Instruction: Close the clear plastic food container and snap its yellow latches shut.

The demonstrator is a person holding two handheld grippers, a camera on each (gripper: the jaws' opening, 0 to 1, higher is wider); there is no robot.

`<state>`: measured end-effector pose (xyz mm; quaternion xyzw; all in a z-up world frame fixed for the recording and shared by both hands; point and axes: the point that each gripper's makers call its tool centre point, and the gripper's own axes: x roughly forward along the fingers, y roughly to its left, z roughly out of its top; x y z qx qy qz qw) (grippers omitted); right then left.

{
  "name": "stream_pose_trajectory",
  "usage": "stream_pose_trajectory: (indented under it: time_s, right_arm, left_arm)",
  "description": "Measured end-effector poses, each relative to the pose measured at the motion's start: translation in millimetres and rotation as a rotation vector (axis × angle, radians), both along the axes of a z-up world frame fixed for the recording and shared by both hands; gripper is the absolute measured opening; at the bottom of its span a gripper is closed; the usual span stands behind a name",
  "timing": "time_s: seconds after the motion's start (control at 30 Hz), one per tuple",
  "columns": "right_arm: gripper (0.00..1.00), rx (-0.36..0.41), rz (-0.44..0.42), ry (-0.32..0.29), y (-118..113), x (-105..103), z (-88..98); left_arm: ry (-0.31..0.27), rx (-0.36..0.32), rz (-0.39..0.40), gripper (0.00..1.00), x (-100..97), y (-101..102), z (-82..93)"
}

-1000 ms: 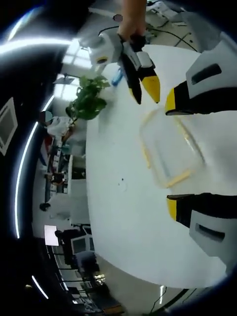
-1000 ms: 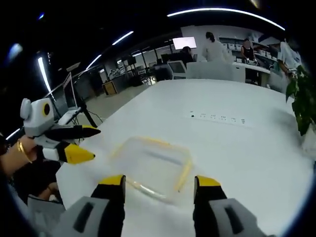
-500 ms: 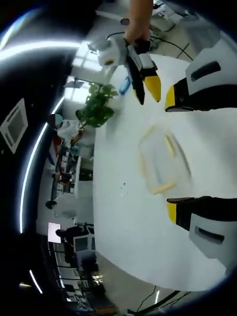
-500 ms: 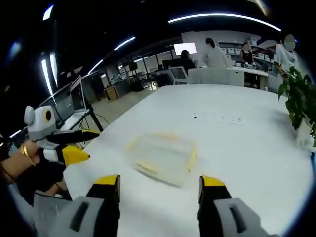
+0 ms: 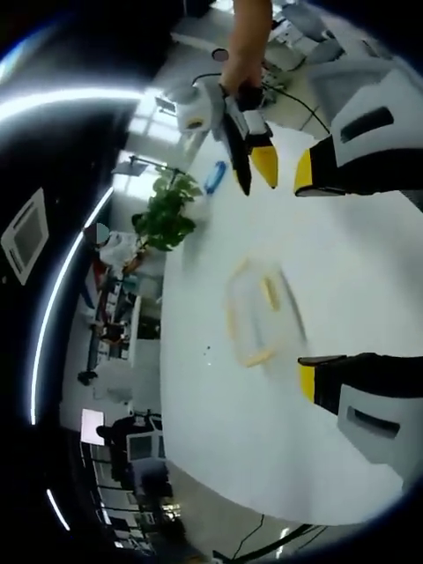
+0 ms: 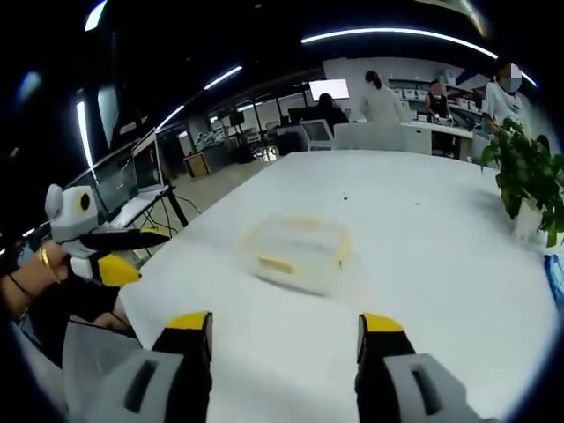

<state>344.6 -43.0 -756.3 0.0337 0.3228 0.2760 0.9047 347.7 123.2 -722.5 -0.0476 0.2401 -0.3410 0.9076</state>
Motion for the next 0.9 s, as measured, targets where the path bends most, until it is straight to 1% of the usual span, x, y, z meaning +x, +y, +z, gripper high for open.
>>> stream_pose_trajectory:
  time_s: [0.13, 0.2, 0.3, 0.43, 0.57, 0.73, 0.9]
  right_arm:
    - [0.66, 0.015, -0.011, 0.014, -3, -15, -2.7]
    - [0.66, 0.014, -0.012, 0.013, -3, -23, -3.2]
    - [0.66, 0.003, -0.014, 0.010, -6, -32, -6.3]
    - [0.66, -0.011, -0.049, -0.011, -14, -43, -8.6]
    - [0.67, 0.003, -0.051, -0.031, -14, -53, -7.3]
    - [0.66, 0.029, -0.046, -0.028, -11, -65, -11.3]
    - [0.66, 0.022, -0.043, -0.024, -10, -73, -17.7]
  left_arm:
    - [-0.001, 0.021, 0.000, 0.73, -11.7, 6, -6.2]
    - [0.014, 0.026, 0.015, 0.73, -16.9, 11, -10.1]
    - [0.016, 0.030, 0.026, 0.73, -24.1, 16, -13.8]
    - [0.009, 0.033, 0.046, 0.74, -31.5, 23, -17.4]
    - [0.020, 0.045, 0.056, 0.78, -39.8, 29, -26.2]
    - [-0.011, 0.057, 0.090, 0.76, -45.9, 35, -25.4]
    - [-0.008, 0.051, 0.091, 0.77, -52.2, 35, -28.9]
